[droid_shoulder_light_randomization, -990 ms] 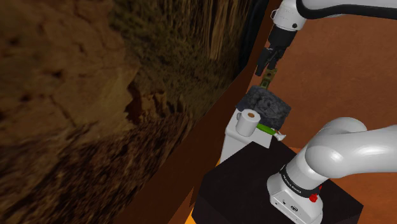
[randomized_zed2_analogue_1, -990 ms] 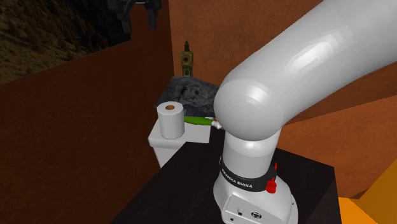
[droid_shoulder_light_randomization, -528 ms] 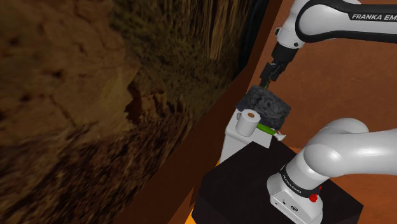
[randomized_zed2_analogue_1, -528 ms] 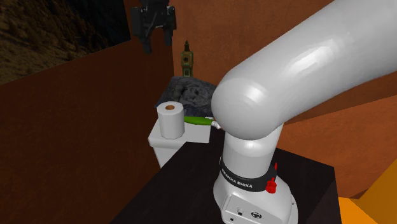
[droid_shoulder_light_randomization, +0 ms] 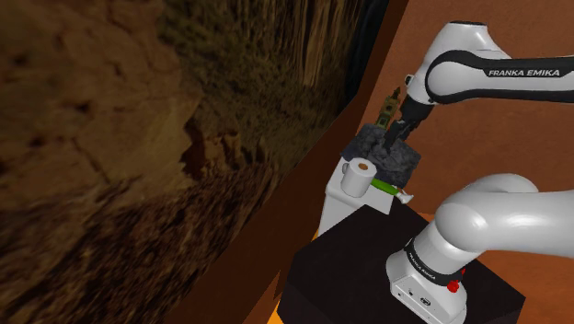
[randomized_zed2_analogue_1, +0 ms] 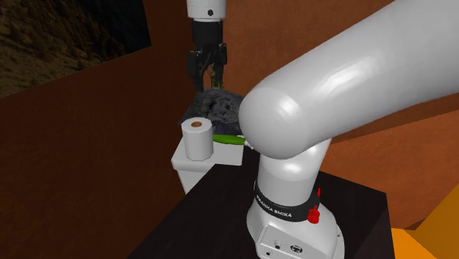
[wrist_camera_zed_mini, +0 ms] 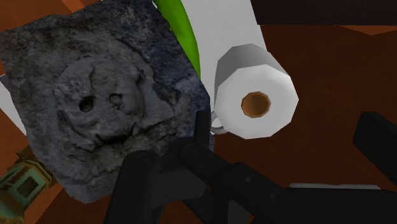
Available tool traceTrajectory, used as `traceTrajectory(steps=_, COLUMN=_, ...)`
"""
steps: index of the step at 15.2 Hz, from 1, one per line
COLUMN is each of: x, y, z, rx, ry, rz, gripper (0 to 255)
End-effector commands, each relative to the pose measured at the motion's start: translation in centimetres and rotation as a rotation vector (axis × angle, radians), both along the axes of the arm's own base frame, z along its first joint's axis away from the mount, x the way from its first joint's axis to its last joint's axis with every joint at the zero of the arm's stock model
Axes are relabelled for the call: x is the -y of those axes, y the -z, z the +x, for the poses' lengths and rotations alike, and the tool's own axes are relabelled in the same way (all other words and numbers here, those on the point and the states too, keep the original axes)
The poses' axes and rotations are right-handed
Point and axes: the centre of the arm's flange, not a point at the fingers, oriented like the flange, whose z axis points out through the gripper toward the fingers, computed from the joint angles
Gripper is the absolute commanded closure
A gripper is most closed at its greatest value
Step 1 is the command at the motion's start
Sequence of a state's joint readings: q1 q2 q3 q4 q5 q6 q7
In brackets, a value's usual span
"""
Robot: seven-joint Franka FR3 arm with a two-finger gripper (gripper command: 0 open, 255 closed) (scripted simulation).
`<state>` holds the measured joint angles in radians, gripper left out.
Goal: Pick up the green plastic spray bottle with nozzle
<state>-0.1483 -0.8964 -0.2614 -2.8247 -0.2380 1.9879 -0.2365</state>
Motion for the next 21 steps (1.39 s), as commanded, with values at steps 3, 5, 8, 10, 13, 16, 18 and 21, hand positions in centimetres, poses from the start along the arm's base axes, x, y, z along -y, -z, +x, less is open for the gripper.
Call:
traceTrajectory(steps=3, x=2.6, y=4.4, z=-1.5, rx=-0.001, ry=0.025, rz=-0.002, gripper=0)
traceTrajectory(steps=5, x=3.9, y=6.5, z=-2.3, rx=-0.002, ry=0.038, rz=-0.003, gripper=0)
traceTrajectory(steps=8, x=5.9, y=9.6, z=-3.7, rx=-0.004, ry=0.058, rz=-0.005, gripper=0)
traceTrajectory(steps=10, x=7.2, y=11.7, z=-4.5, rx=-0.005, ry=0.071, rz=-0.006, gripper=0)
traceTrajectory(steps=13, x=9.2, y=14.8, z=-5.9, rx=-0.007, ry=0.091, rz=-0.007, gripper=0)
traceTrajectory(steps=16, x=11.1, y=17.9, z=-7.3, rx=-0.008, ry=0.111, rz=-0.008, gripper=0)
traceTrajectory(steps=18, x=12.4, y=20.0, z=-8.3, rx=-0.009, ry=0.124, rz=-0.009, gripper=0)
traceTrajectory(steps=21, x=12.5, y=21.2, z=-8.4, rx=-0.009, ry=0.125, rz=-0.009, gripper=0)
